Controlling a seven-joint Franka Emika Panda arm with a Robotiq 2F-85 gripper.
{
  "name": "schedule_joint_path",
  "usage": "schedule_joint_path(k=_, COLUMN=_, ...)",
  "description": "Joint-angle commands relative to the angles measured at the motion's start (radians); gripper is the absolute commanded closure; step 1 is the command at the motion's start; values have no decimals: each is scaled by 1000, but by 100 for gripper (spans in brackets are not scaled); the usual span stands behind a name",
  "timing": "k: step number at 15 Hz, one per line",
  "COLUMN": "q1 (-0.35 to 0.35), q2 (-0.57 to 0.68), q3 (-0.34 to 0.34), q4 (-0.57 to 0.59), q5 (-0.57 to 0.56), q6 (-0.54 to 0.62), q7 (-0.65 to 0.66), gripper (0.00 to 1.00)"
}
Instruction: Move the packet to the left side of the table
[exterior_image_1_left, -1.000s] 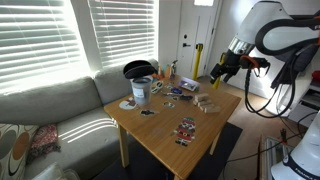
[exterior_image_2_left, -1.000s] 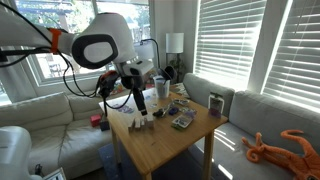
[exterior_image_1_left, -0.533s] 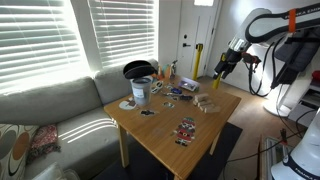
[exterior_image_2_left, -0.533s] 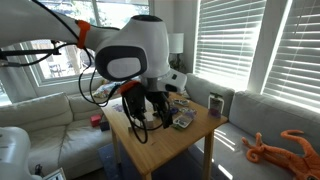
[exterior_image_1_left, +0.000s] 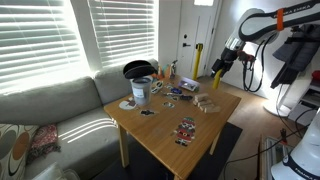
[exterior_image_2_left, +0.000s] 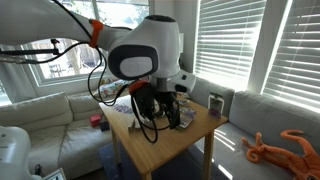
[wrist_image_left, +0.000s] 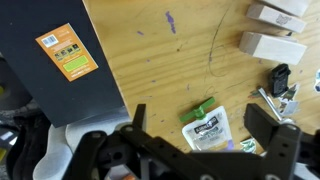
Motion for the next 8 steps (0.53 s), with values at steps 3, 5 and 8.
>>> schedule_joint_path(k=3, q1=-9, q2=37, q3=-9, q4=41, q5=63, q6=-41, q7=-81, gripper=0)
schedule_joint_path(k=5, q1=18, q2=97, q3=-66, q4=89, q5=159, q6=-93, q7=-216, gripper=0)
schedule_joint_path(k=8, q1=11, q2=195, q3=-107, q4=167, q5=267, q6=-211, q7=-372, gripper=0)
